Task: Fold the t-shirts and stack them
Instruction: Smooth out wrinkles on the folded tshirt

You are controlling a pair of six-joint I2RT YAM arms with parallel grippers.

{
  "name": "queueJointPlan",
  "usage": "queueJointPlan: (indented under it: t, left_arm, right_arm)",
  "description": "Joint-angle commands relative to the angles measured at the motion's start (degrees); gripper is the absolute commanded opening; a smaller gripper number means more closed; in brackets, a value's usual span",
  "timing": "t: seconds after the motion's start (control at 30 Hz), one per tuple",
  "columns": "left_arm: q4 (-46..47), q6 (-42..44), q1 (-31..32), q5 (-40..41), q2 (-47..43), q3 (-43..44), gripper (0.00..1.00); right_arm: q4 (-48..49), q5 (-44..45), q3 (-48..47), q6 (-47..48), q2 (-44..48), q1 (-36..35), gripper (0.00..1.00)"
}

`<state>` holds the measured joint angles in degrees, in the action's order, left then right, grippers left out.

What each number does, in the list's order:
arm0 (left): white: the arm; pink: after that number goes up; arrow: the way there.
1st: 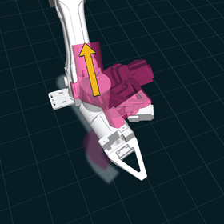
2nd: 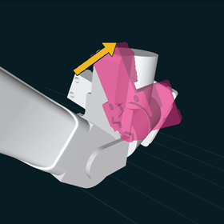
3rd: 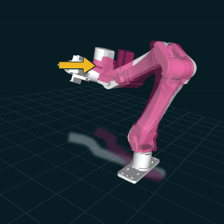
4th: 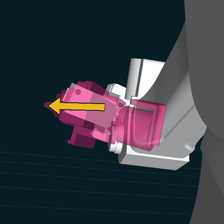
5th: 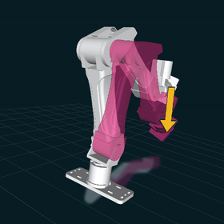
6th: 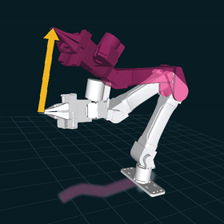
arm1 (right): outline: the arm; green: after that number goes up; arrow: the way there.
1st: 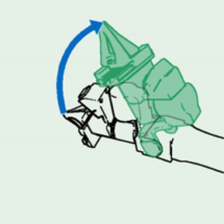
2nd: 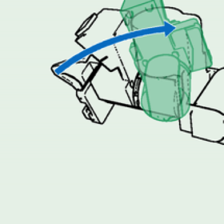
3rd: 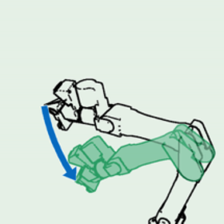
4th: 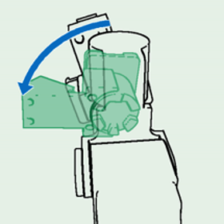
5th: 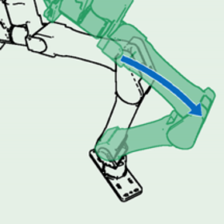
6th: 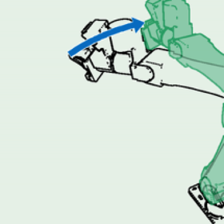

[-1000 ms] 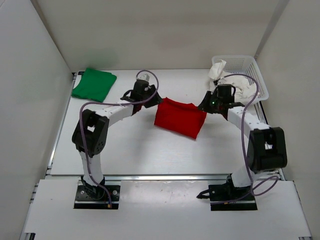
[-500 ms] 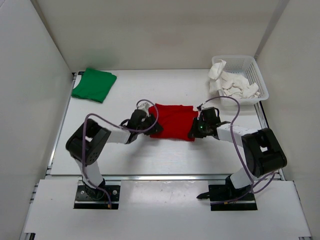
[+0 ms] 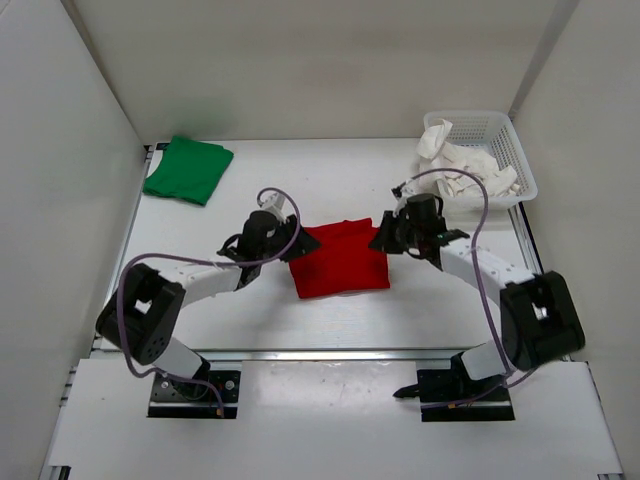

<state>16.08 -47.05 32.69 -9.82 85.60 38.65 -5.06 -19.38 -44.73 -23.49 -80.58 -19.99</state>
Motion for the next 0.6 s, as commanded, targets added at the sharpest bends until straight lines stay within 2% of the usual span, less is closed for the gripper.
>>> queueJointPlan:
  t: [0.0, 0.13, 0.27, 0.37, 0.47, 0.57]
  left_arm:
    - [0.7, -0.8, -4.5, -3.3, 7.2, 5.9, 0.50]
    - [0.6, -0.8, -7.5, -4.1, 15.7, 9.1, 0.48]
    - [2.6, -0.8, -11.5, -2.3, 18.3, 8.0, 0.49]
    - [3.1, -1.3, -14.1, -4.4, 19.5, 7.5, 0.49]
    - [5.1, -2.1, -15.7, -6.5, 16.4, 5.5, 0.53]
    - [4.8, -1.0, -15.5, -5.8, 9.4, 2.8, 0.62]
  right_arm:
    - [6.1, -4.3, -7.6, 0.3, -9.3, 1.9, 0.00]
    - [7.6, -6.6, -13.3, -0.9, -17.8, 3.3, 0.00]
    - [11.7, -9.4, -14.6, -3.3, -24.7, 7.0, 0.00]
    - [14.2, -12.2, -13.7, -4.9, -27.0, 8.6, 0.00]
    - [13.0, -12.2, -14.3, -4.2, -26.5, 8.5, 0.00]
    - [13.7, -12.9, -14.6, -4.6, -25.0, 7.7, 0.00]
